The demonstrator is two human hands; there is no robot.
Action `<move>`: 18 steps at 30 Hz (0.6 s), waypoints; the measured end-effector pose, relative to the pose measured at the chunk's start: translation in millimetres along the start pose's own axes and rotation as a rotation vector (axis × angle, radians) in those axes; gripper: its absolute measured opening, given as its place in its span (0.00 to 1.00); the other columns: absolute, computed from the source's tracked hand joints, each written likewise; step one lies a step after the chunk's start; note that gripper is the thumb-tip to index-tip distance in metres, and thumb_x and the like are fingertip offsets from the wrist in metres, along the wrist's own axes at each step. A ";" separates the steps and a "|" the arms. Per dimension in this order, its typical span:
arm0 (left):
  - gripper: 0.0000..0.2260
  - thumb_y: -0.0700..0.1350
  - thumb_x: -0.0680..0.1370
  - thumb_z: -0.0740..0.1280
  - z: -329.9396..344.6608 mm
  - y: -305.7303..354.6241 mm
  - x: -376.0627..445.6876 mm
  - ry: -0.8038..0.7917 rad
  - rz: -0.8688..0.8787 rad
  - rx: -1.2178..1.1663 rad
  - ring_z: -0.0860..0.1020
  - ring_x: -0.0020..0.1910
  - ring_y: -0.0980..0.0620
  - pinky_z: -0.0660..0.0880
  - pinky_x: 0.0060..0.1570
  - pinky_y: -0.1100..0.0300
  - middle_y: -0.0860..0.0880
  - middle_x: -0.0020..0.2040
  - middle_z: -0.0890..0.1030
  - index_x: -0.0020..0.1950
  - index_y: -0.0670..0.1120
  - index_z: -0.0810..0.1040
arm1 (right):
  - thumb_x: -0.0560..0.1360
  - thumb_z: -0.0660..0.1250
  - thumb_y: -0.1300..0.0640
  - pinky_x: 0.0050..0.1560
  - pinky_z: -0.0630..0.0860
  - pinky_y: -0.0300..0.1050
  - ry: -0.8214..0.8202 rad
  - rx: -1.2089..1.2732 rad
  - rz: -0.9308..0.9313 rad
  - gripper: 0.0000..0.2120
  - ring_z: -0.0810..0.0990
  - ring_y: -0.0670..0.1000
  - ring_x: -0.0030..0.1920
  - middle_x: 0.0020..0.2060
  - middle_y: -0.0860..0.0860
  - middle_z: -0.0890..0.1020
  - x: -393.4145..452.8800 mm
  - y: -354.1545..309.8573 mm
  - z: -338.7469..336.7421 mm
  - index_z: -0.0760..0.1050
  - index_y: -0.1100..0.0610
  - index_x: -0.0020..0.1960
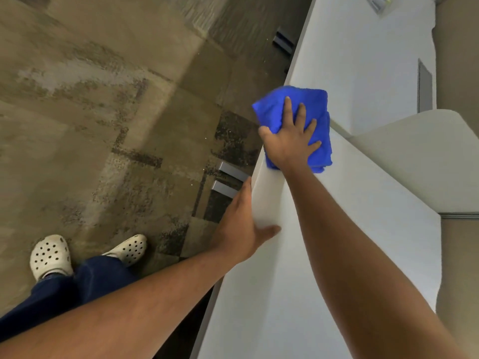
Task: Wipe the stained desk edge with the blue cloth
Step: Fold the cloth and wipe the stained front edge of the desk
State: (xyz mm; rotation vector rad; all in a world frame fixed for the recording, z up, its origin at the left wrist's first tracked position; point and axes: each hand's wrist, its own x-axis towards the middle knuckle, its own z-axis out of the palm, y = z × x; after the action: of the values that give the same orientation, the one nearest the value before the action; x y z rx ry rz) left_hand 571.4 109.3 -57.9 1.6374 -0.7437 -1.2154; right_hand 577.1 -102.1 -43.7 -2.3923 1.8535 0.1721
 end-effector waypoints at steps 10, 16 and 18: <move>0.44 0.56 0.69 0.81 3.7 -5.0 -0.6 0.059 0.050 -0.002 0.72 0.61 0.58 0.78 0.57 0.54 0.62 0.65 0.72 0.76 0.63 0.56 | 0.79 0.55 0.43 0.75 0.63 0.67 0.047 -0.136 -0.298 0.25 0.68 0.65 0.72 0.73 0.56 0.71 50.4 -13.0 -21.4 0.76 0.52 0.68; 0.46 0.55 0.69 0.81 1.8 -7.4 0.6 0.034 0.060 -0.004 0.76 0.66 0.53 0.81 0.57 0.51 0.55 0.70 0.75 0.79 0.60 0.57 | 0.82 0.55 0.48 0.81 0.52 0.63 -0.023 -0.153 -0.525 0.22 0.58 0.62 0.81 0.72 0.52 0.75 20.4 3.6 -21.3 0.80 0.56 0.66; 0.48 0.55 0.69 0.81 2.3 -8.1 2.4 0.048 0.074 0.015 0.75 0.67 0.53 0.74 0.56 0.58 0.54 0.73 0.73 0.81 0.58 0.55 | 0.79 0.57 0.50 0.82 0.50 0.63 -0.040 -0.077 -0.584 0.22 0.57 0.62 0.82 0.64 0.52 0.81 -6.7 9.0 -14.3 0.83 0.58 0.61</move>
State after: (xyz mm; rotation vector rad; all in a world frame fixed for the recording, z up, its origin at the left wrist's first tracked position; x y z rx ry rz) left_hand 569.6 109.6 -66.5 1.6318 -0.7779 -1.1166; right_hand 567.0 -100.1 -28.7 -2.8318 1.0773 0.2344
